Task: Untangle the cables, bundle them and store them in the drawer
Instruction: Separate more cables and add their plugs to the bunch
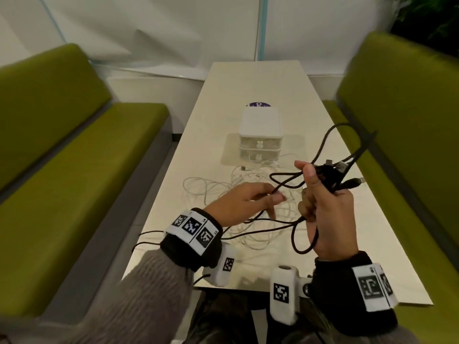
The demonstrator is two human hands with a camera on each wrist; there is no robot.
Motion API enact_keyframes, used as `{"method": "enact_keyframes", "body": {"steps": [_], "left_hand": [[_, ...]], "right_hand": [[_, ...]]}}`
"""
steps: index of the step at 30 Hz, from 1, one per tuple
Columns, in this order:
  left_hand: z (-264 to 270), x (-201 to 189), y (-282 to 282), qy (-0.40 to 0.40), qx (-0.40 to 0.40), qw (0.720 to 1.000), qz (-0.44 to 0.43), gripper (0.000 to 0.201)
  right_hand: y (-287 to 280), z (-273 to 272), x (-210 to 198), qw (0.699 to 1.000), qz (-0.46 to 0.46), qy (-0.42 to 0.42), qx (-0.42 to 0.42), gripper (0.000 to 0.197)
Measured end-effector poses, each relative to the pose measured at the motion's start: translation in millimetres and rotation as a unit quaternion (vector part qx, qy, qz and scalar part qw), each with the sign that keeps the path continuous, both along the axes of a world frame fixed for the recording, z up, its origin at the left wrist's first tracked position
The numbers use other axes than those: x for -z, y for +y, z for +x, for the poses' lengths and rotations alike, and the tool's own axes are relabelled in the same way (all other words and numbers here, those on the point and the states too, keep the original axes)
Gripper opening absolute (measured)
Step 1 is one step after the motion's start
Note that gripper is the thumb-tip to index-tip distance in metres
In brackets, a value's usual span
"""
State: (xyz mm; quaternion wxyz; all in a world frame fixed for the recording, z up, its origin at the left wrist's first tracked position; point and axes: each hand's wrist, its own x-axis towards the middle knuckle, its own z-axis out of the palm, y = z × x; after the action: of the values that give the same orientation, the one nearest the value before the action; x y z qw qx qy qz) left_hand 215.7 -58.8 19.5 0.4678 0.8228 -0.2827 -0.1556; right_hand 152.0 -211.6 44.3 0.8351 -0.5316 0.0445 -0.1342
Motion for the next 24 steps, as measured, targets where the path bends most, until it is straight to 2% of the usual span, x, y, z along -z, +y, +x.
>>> {"method": "enact_keyframes", "body": {"steps": [3,6,8,10,12,13,15,17,18,20,22,23,24], "left_hand": [[3,-8,12,-0.052,-0.063,0.992,-0.097,0.030],[4,-31,37,-0.072,-0.142,0.966,-0.202,0.030],[2,-52,55,-0.081,-0.197,0.937,-0.278,0.034],[-2,-77,75,-0.046,-0.229,0.891,-0.390,0.041],[-7,-98,97,-0.078,-0.266,0.859,-0.430,0.049],[-11,-106,110,-0.137,-0.294,0.855,-0.405,0.048],[-23,-120,135,-0.290,-0.347,0.845,-0.284,0.039],[-25,-121,170,-0.380,-0.411,0.815,-0.154,0.033],[-23,-114,195,-0.384,-0.456,0.796,-0.103,0.034],[-14,-88,252,-0.342,-0.554,0.759,-0.024,0.044],[-8,-54,295,-0.232,-0.617,0.747,0.085,0.054],[-10,-42,299,-0.177,-0.624,0.746,0.149,0.055],[-13,-33,294,-0.142,-0.622,0.745,0.194,0.048]], "right_hand": [[-4,-2,5,0.999,-0.025,0.029,0.007,0.020],[-9,-3,7,0.999,0.001,0.048,0.024,0.018],[-15,-4,6,0.999,0.016,0.041,0.029,0.020],[-23,-5,3,0.998,0.024,0.030,0.043,0.021],[-31,-7,0,0.998,0.026,0.021,0.061,0.020],[-33,-7,-2,0.997,0.026,0.017,0.065,0.019],[-31,-8,-5,0.998,0.026,0.014,0.057,0.020],[-22,-8,-3,0.999,0.016,0.027,0.032,0.020],[-15,-8,-2,0.999,0.011,0.035,0.018,0.021],[-2,-7,3,0.999,0.017,0.043,0.001,0.027],[10,-5,6,0.998,0.037,0.045,-0.017,0.033],[15,-5,7,0.997,0.044,0.048,-0.030,0.035],[23,-4,8,0.997,0.044,0.051,-0.048,0.037]]}}
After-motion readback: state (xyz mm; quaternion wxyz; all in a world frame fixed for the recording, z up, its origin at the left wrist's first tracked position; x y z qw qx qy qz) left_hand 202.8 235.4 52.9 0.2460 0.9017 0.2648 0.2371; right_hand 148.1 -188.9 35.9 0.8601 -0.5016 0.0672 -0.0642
